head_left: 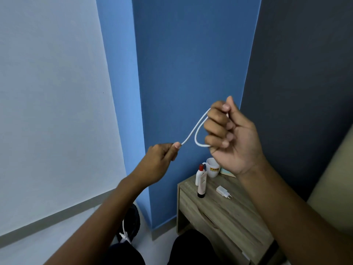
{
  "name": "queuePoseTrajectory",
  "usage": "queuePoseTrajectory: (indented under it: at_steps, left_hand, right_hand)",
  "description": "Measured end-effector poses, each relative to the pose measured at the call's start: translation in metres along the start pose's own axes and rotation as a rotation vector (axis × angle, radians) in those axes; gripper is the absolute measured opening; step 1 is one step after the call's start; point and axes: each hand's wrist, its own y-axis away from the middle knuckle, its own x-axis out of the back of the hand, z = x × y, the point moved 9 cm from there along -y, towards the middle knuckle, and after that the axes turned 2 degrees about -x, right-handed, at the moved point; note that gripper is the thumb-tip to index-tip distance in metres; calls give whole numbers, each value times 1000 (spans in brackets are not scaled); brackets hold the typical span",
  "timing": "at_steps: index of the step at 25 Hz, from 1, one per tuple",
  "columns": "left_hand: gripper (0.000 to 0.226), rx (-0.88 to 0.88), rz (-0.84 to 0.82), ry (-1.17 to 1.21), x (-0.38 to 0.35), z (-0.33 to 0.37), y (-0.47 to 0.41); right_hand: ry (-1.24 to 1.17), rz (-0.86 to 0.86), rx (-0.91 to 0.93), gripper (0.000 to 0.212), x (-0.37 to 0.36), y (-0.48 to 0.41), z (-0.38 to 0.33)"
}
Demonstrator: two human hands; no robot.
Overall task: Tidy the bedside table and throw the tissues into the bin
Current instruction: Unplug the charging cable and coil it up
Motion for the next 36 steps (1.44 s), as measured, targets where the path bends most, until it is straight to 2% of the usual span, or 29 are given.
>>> queuePoseTrajectory:
  at_steps: [2, 4, 9, 13, 17, 20, 22, 24, 27, 29, 32, 36]
  left_hand:
    - [49, -26, -37, -62, -2, 6, 0]
    - [52, -27, -8, -133, 6, 4, -3]
    - [55, 118, 207, -282, 51, -28, -11]
    - [53, 197, 291, -351, 68, -40, -14]
    - [53, 274, 298, -373, 70, -55, -8]
    - [53, 234, 271, -382, 57, -43, -9]
    - [54, 172, 206, -370, 41, -34, -12]
    - [58, 119, 68, -331, 22, -32, -12]
    - [60, 60, -159, -306, -1, -25, 1]
    - [58, 14, -231, -317, -6, -8, 9]
    - [55, -64, -286, -305, -4, 25, 16]
    - [43, -133, -401, -300, 3, 61, 26]
  right_hand:
    - [42, 94, 82, 37, 6, -4, -9]
    - [60, 113, 83, 38, 8, -6, -10]
    - [226, 126, -147, 39, 12, 3, 23]
    - [322, 157, -262, 38, 26, 12, 41]
    - [226, 93, -336, 39, 24, 18, 44]
    - [-23, -72, -429, 37, 6, 23, 53]
    - [-164, -163, -441, 36, -8, 24, 52]
    - [-150, -174, -351, 36, -16, 18, 44]
    - [122, 76, -25, 38, 3, 2, 15]
    - [233, 208, 142, 38, 23, -3, -2]
    - [393, 301, 220, 37, 46, -9, -5]
    - [731, 373, 171, 36, 65, -10, 16]
